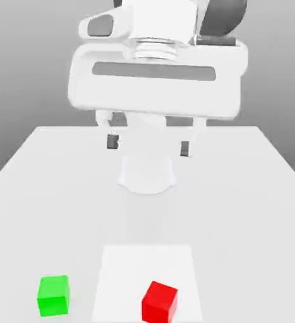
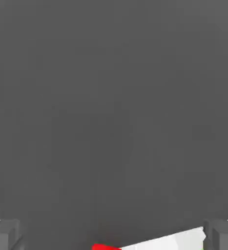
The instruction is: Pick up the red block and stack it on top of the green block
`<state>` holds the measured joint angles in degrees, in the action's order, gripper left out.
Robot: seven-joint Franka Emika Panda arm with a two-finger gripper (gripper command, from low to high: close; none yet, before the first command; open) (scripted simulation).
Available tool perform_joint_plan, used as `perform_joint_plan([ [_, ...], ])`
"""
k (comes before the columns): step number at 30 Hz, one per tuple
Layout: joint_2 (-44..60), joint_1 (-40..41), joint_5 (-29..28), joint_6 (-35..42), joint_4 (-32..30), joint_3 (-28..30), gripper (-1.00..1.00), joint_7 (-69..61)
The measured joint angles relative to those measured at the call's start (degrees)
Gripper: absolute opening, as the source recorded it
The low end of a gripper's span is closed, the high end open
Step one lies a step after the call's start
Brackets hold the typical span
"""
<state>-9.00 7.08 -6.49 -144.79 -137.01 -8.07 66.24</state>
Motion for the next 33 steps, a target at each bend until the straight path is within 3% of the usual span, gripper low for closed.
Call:
perform_joint_plan([
  [10, 20.22, -0.40, 1.51, -7.68, -3.05, -0.59, 0.00, 7.81],
  [15, 30.51, -2.09, -0.50, -15.47, -1.94, 1.48, 0.00, 10.10],
  [16, 31.78, -2.45, -0.86, -16.51, -1.75, 1.91, -1.00, 10.40],
  [22, 32.41, -2.58, -1.13, -17.12, -1.66, 2.08, -1.00, 10.62],
  [28, 22.91, -0.70, 2.10, -9.15, -3.19, 0.21, -1.00, 8.17],
  [33, 19.05, 6.52, 4.62, -5.40, -3.33, 5.71, -1.00, 4.96],
])
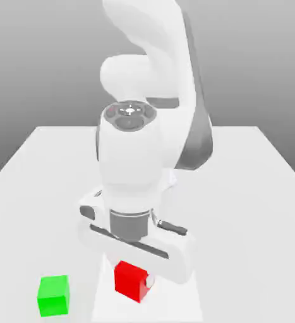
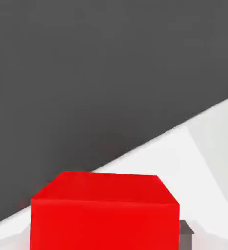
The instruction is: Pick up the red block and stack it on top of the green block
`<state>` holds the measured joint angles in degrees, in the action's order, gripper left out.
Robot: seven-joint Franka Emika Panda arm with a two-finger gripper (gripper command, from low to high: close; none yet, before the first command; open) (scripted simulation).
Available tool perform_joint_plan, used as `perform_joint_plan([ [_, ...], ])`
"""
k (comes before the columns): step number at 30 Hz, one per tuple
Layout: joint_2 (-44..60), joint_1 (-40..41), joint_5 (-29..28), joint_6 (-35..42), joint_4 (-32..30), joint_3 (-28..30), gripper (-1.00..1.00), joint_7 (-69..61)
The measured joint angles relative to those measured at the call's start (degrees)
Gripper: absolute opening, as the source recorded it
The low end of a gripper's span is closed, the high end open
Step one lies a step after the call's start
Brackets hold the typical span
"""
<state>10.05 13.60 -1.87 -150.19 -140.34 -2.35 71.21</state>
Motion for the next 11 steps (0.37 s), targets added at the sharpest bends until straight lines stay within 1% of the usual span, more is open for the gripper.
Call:
perform_joint_plan([
  [3, -1.50, 4.28, 2.00, 1.33, 0.00, 3.50, -1.00, -2.29],
  [7, 4.75, 5.70, 3.13, -4.66, 0.31, 4.12, -1.00, -3.32],
  [8, 6.30, 5.80, 3.15, -6.15, 0.38, 4.08, 1.00, -3.33],
  [11, 6.30, 5.80, 3.15, -6.15, 0.38, 4.08, 1.00, -3.33],
])
